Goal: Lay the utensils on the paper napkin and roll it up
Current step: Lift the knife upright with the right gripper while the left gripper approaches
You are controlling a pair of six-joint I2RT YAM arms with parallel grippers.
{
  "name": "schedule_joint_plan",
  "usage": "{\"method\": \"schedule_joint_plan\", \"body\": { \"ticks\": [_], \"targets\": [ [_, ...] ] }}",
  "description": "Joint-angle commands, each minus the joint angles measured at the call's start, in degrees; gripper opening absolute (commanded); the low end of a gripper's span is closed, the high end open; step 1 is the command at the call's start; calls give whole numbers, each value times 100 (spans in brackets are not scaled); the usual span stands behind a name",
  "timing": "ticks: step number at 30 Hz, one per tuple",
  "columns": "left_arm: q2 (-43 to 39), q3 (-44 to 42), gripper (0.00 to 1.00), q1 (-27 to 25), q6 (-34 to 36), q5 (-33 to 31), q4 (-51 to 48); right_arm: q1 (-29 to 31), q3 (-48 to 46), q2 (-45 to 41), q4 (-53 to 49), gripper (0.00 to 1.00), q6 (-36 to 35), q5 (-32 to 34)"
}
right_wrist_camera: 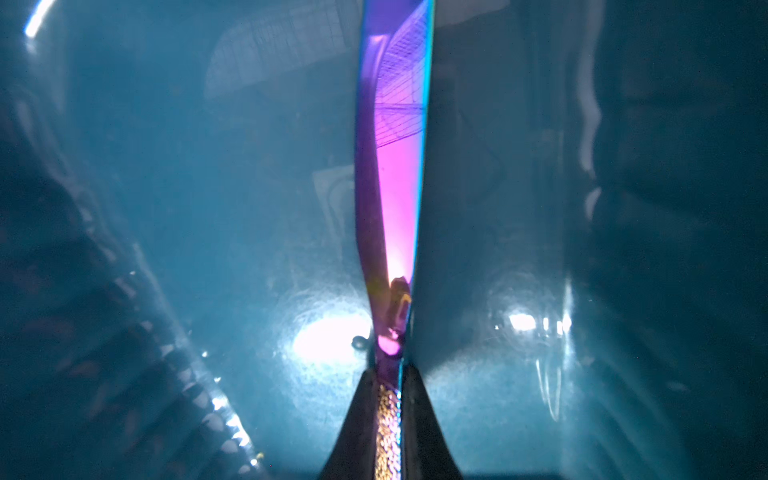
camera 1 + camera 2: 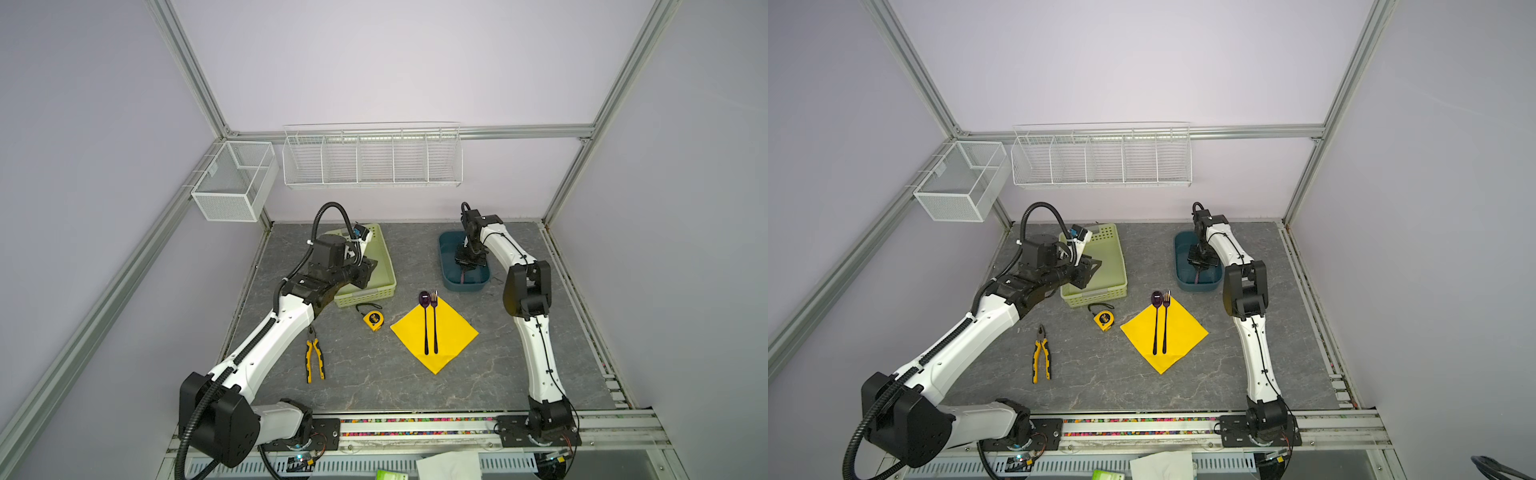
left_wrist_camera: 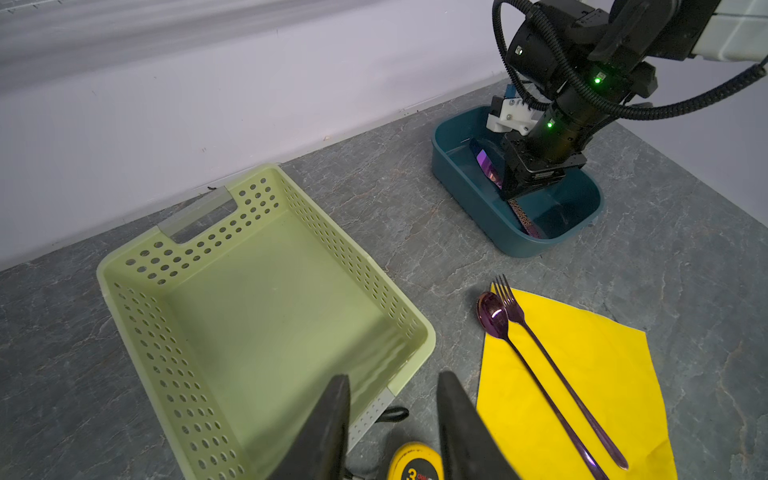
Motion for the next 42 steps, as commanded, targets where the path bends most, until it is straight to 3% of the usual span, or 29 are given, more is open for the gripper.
{"method": "schedule_joint_plan", "body": {
  "ticks": [1,7,15,29,42],
  "targets": [
    [-98,-36,36,0,108,111,50,-25,-19,-408,54,7,47,-59],
    [-157,148,37,3,23,268,-22,-25,-41,-887,127,7,36,-57],
    [-212,254,37,4,-602,1012,338,-4,-376,-1662,339,7,69,-258],
    [398,712,37,-315,-1932,2064,1449,392,-2818,-4464,2497,7,327,-1003],
    [1188,1272,38,-843,-2639,2489,2065,1162,-3687,-5731,3274,7,369,-1259]
  ]
}}
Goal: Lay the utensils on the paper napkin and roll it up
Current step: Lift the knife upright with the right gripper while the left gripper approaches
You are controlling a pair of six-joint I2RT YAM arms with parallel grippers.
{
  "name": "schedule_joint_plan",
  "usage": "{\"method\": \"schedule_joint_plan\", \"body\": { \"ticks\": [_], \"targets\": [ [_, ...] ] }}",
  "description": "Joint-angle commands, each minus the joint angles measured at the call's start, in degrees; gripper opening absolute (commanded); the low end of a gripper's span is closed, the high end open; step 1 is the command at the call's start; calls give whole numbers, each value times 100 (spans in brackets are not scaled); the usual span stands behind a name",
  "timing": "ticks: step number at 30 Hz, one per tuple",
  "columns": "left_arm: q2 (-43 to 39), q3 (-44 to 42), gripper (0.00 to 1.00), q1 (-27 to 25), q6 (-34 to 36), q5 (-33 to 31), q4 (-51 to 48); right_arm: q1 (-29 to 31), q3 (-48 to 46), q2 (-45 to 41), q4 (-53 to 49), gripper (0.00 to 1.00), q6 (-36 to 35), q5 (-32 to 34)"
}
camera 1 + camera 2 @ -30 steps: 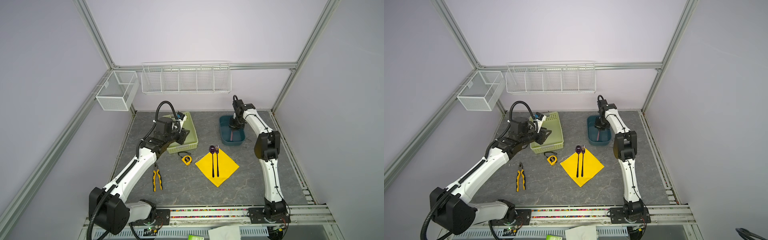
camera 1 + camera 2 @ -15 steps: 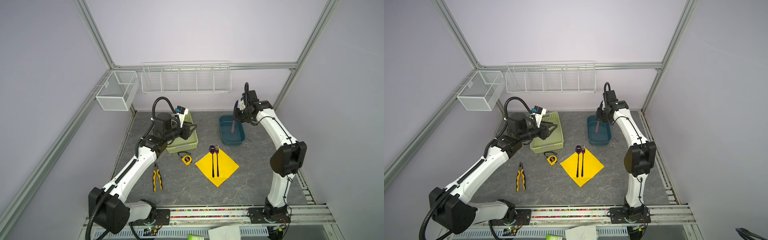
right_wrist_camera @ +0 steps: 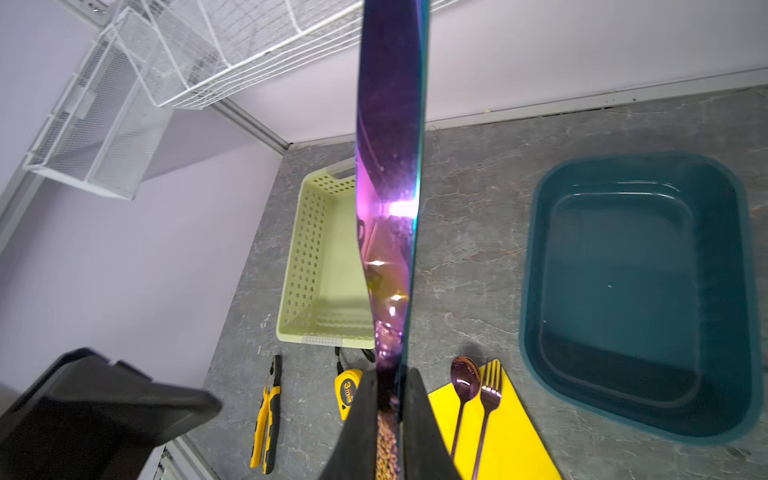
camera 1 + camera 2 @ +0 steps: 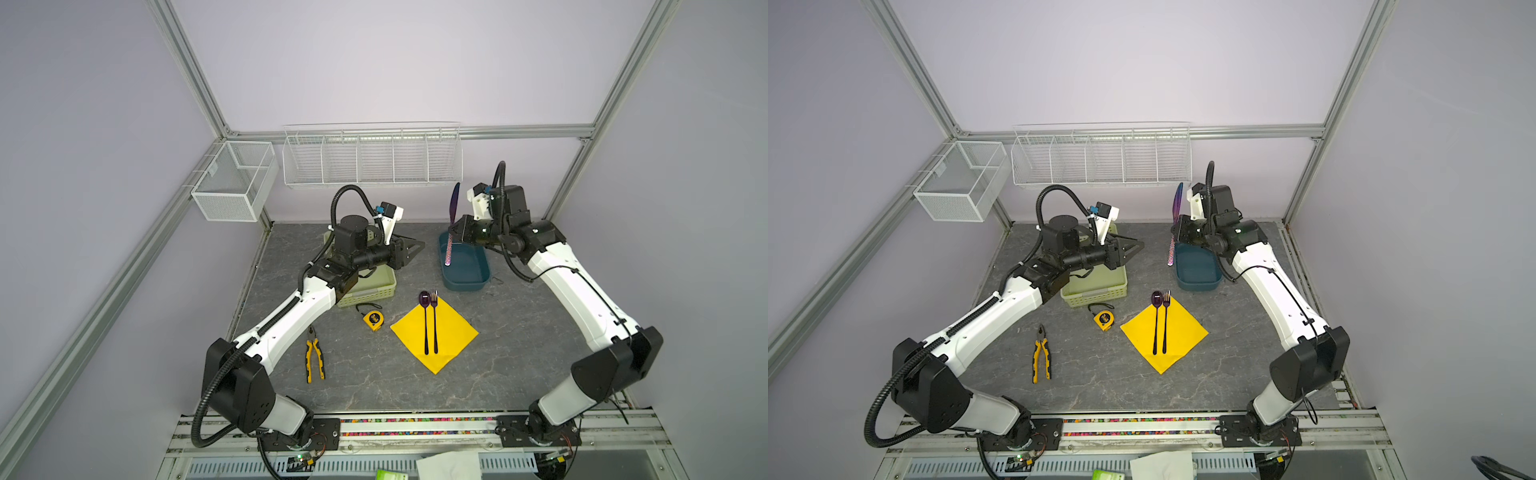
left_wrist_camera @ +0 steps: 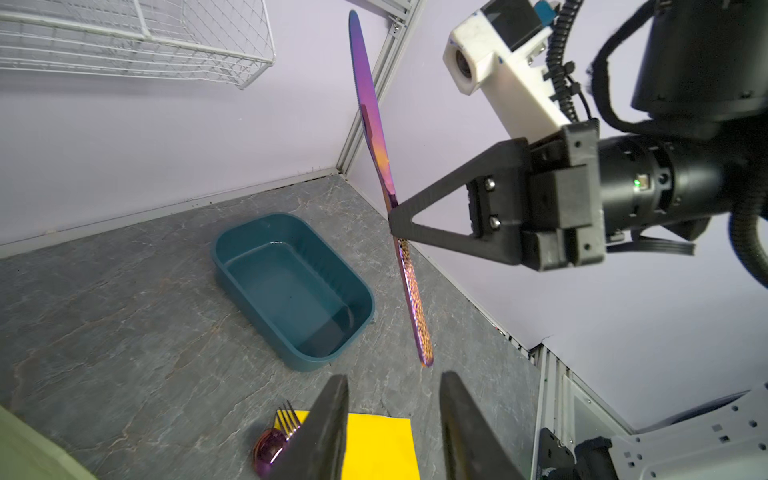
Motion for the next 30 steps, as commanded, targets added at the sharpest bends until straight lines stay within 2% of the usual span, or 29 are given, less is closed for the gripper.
{"method": "schedule_joint_plan", "body": {
  "ticks": [1,10,16,21,25,30],
  "targets": [
    [157,294,38,-108,-305,233,255,101,-172,-331,428,7,103,-126],
    [470,404,39,-398,-572,486,343,323,-123,-382,500,7,116,-23],
    [625,443,39,-484,-727,381,225,387,-87,-374,517,7,103,-15],
    [817,514,37,-505,-885,623,300,409,-96,-380,518,7,108,21],
    [906,570,33,-548,-929,793,361,422,-105,-384,524,7,108,52],
    [893,529,23,-555,-888,806,376,422,-104,-362,500,7,108,83]
  ]
}}
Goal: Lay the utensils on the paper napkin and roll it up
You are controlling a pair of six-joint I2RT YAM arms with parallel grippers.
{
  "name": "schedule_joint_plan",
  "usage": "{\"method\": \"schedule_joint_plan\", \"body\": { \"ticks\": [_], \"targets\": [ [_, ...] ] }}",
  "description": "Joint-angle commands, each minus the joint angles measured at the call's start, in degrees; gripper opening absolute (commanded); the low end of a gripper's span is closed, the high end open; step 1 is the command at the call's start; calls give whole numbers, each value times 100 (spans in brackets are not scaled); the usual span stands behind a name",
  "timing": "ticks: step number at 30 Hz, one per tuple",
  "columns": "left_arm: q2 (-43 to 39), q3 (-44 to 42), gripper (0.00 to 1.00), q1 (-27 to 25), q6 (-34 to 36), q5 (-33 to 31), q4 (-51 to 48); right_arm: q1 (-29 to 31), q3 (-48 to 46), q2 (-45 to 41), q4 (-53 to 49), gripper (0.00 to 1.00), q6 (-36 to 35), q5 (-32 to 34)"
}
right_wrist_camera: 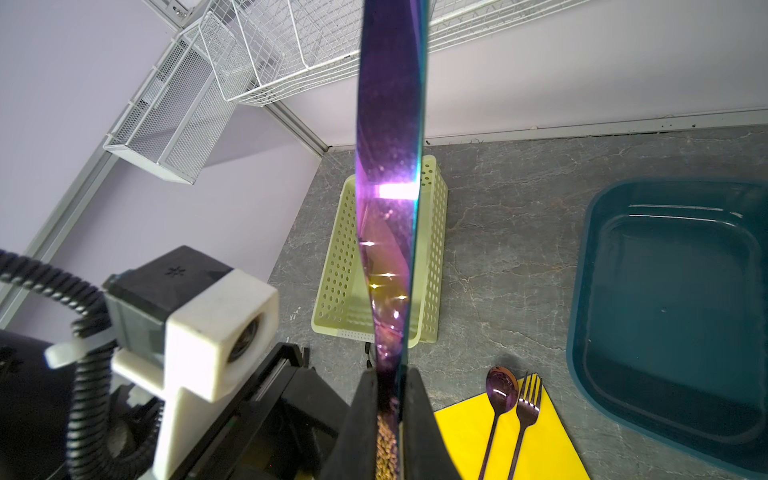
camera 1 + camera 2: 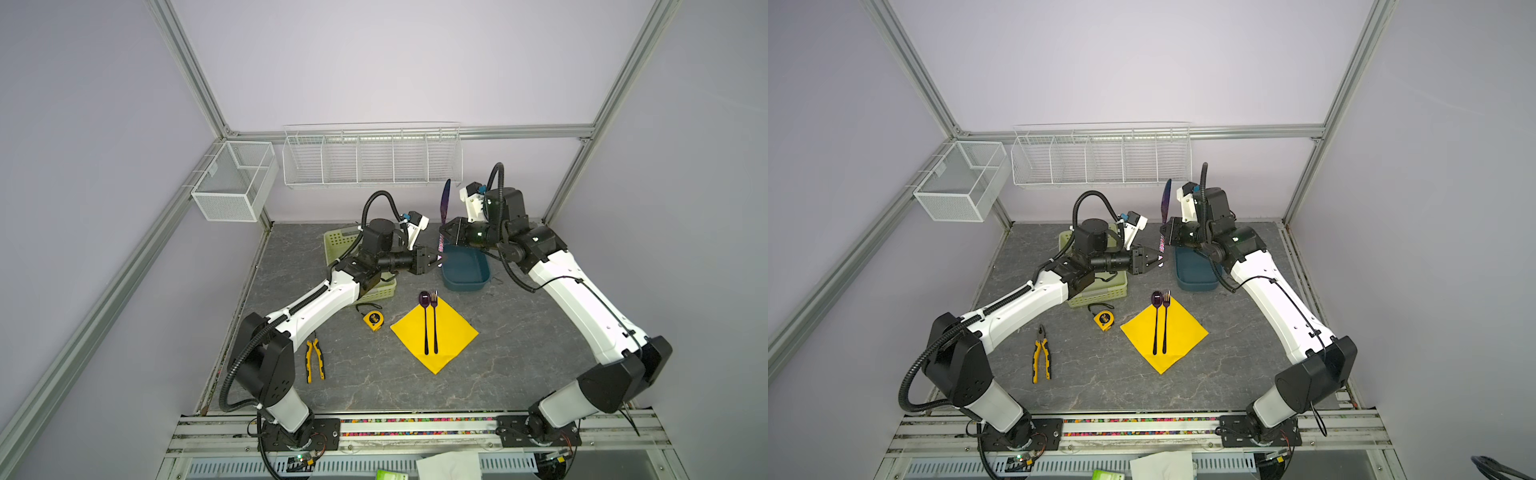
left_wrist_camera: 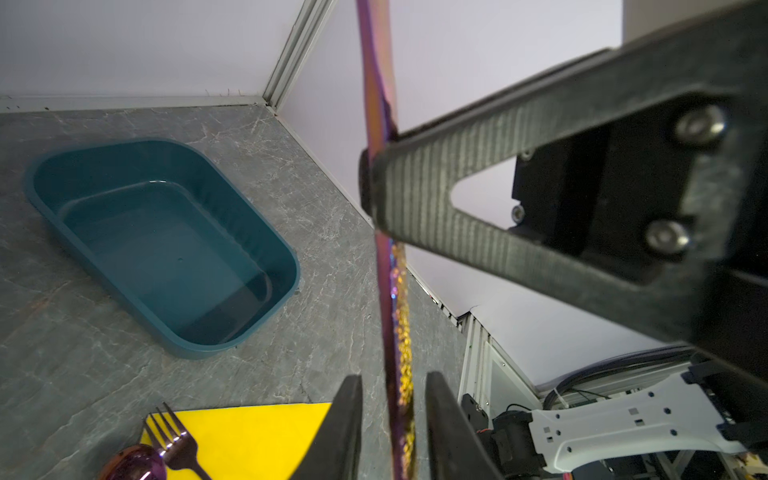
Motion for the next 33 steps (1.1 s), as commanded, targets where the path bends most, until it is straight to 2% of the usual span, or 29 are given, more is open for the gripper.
{"method": "schedule_joint_plan", "body": {
  "ticks": [1,6,8,15,18,25,33],
  "targets": [
    [-15,179,20,-26,6,113,123,40,8,-110,191,7,55,21],
    [-57,189,6,-26,158,-28,-8,41,4,-80,79,8,63,-32],
    [-88,204,3,-26,256,-169,-106,47,17,-78,-40,11,55,-6],
    [-171,340,0,-86,750,-877,-734,49,18,-2,-395,28,164,142],
    [-169,440,0,-147,883,-1142,-969,63,0,70,-395,31,234,21],
    [-192,504,0,-158,901,-1418,-1153,136,-191,226,-199,34,492,-88],
    [-221,420,0,-158,862,-1449,-1181,152,-477,344,86,31,889,-244]
  ]
}}
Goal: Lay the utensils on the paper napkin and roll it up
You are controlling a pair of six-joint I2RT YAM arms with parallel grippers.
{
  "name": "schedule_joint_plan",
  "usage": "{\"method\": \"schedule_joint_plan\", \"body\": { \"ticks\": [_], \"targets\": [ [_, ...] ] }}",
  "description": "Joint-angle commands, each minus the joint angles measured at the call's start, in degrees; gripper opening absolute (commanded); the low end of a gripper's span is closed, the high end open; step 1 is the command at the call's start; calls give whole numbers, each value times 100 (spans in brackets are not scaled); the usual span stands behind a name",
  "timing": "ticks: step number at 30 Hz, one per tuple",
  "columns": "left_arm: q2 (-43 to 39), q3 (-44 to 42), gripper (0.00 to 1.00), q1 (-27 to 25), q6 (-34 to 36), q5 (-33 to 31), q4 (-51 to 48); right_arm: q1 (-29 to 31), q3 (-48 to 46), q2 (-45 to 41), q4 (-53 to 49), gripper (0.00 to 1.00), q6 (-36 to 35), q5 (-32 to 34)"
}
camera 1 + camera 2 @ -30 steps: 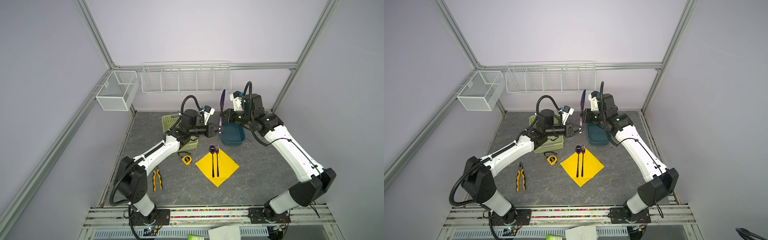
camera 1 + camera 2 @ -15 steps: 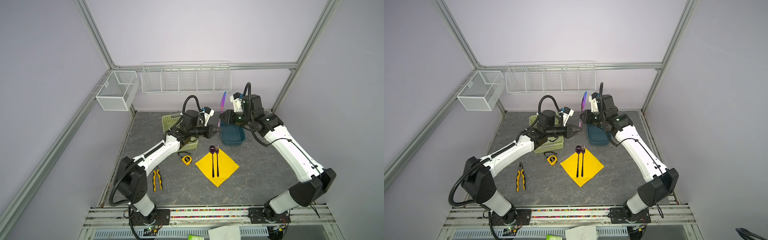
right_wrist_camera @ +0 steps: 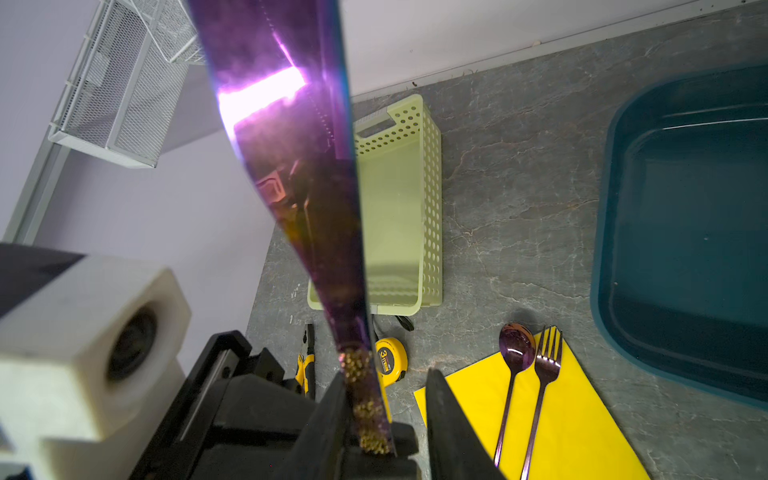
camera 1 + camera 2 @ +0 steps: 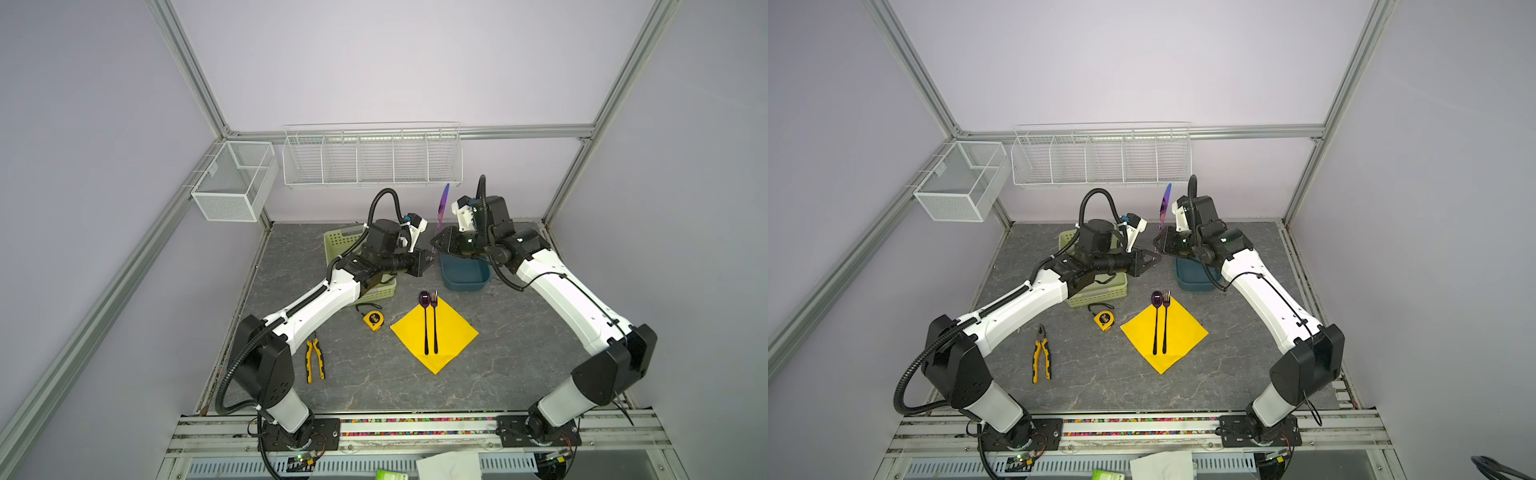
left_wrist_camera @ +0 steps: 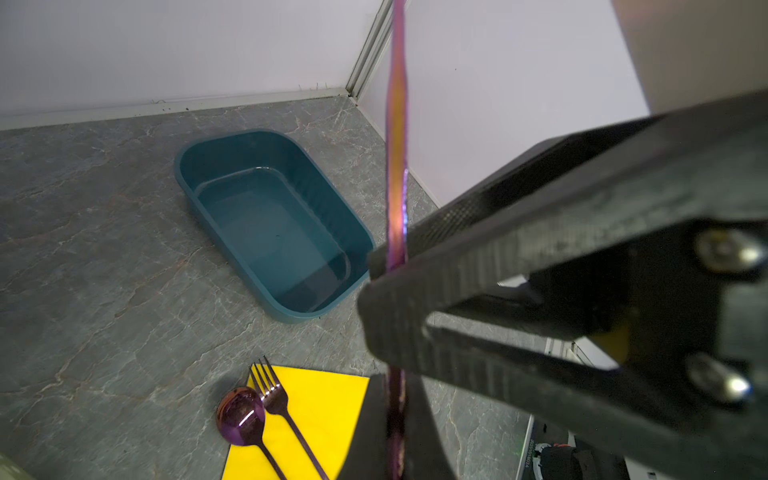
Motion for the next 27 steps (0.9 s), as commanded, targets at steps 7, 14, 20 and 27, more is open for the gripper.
{"method": "schedule_joint_plan", "body": {
  "ticks": [7,14,20,27],
  "targets": [
    [-215,82,0,-18,40,-148,64,96,-270,-16,264,24,318,-124],
    [-224,72,0,-18,13,-229,12,150,-279,-77,214,25,343,-13],
    [-270,13,0,-18,22,-256,-19,149,-288,-164,204,26,377,147],
    [-305,-16,0,-18,27,-281,-46,145,-301,-247,256,25,424,241]
  ]
}}
